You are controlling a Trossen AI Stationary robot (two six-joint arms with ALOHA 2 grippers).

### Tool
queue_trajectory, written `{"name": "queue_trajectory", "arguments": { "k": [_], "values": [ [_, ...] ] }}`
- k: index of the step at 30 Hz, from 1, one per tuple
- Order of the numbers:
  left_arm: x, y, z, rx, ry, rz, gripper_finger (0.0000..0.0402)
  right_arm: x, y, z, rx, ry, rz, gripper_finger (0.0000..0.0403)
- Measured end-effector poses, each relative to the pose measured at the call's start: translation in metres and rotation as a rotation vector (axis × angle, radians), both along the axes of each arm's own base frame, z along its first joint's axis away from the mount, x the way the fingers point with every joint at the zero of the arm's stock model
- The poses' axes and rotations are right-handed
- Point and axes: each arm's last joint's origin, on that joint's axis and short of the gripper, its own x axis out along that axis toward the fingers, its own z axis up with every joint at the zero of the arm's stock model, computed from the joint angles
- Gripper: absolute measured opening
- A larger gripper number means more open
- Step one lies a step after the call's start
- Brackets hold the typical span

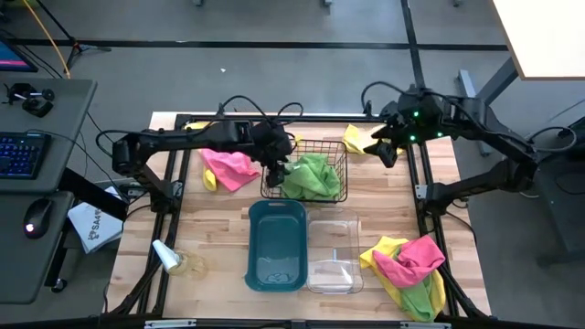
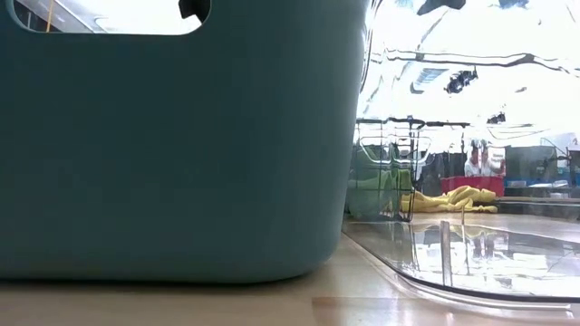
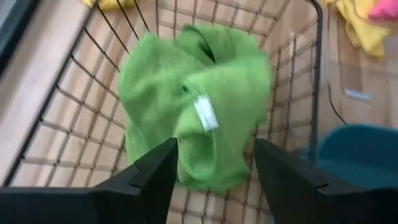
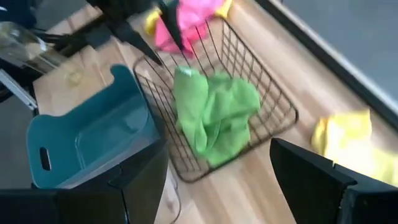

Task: Sort microfiber towel by color & place in baskets
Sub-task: Put the bottom pink microfiber cloth into the blue bin

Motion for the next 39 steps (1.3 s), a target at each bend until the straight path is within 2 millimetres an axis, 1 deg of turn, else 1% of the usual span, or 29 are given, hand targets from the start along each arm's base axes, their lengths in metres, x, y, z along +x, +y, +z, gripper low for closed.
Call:
{"name": "queue_trajectory", "arguments": {
  "k": [3,5,9,13,15,18,20,24,29,33,35,37,39],
  "values": [
    [-0.007,0.003,0.004,-0.038,0.051,0.003,0.0210,0.004,0.011,-0.015,0.132,0.068,-0.008,0.0277],
    [-0.014,0.008,0.007,-0.061,0.047,0.032,0.0211,0.007,0.026,-0.038,0.251,0.176,0.040,0.0277],
    [-0.024,0.015,0.017,-0.071,-0.043,0.091,0.0211,0.009,0.064,-0.091,0.460,0.388,0.089,0.0277],
    [-0.032,0.022,0.029,-0.069,-0.160,0.106,0.0211,0.007,0.110,-0.134,0.661,0.531,0.119,0.0277],
    [-0.034,0.024,0.033,-0.058,-0.200,0.111,0.0211,0.002,0.131,-0.148,0.698,0.586,0.115,0.0277],
    [-0.035,0.025,0.037,-0.039,-0.241,0.108,0.0211,-0.008,0.154,-0.171,0.689,0.690,0.049,0.0277],
    [-0.033,0.026,0.040,-0.012,-0.273,0.082,0.0211,-0.017,0.161,-0.185,0.659,0.765,-0.059,0.0277],
    [-0.029,0.026,0.045,0.006,-0.342,0.038,0.0211,-0.032,0.170,-0.209,0.657,0.891,-0.257,0.0277],
    [-0.026,0.026,0.048,-0.006,-0.386,0.016,0.0211,-0.045,0.173,-0.225,0.637,0.959,-0.383,0.0277],
    [-0.026,0.026,0.047,-0.009,-0.381,0.018,0.0211,-0.049,0.174,-0.231,0.623,0.972,-0.397,0.0275],
    [-0.026,0.026,0.047,-0.011,-0.382,0.019,0.0211,-0.051,0.175,-0.236,0.624,0.989,-0.378,0.0266],
    [-0.026,0.026,0.047,-0.019,-0.382,0.026,0.0211,-0.053,0.177,-0.241,0.641,1.013,-0.317,0.0243],
    [-0.026,0.026,0.047,-0.023,-0.381,0.029,0.0211,-0.054,0.178,-0.246,0.662,1.033,-0.266,0.0200]
  ]
}}
